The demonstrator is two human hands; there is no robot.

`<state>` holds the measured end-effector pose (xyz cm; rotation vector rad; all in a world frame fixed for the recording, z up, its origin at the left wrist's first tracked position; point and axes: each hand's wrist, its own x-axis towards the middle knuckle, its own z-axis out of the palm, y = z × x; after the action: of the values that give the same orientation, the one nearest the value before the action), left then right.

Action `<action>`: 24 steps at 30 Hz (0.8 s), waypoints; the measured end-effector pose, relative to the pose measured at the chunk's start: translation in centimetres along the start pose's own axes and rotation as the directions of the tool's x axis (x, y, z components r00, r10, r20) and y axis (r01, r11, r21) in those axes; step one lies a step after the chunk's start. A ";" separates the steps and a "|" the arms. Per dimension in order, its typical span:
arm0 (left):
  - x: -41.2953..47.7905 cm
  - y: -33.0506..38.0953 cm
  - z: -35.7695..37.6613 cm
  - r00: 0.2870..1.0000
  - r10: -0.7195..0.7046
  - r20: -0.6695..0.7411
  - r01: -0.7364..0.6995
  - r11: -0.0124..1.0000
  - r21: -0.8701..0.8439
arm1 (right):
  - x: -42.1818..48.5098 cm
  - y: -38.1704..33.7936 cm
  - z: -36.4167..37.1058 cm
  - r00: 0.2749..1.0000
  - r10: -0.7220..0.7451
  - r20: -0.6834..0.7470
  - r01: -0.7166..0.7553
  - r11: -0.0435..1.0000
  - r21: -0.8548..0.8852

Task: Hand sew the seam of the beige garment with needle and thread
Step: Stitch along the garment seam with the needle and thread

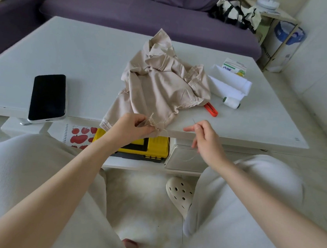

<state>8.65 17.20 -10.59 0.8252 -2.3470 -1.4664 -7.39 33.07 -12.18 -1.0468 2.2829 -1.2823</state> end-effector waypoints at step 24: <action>-0.2 0.1 -1.1 0.994 -0.089 -0.061 0.085 0.994 -0.068 | 5.4 -5.8 3.1 0.967 -0.182 0.179 0.149 0.972 0.183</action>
<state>9.26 16.54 -9.95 0.9541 -2.2307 -1.5182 -6.70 25.34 -8.66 -1.2637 1.9408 -1.3439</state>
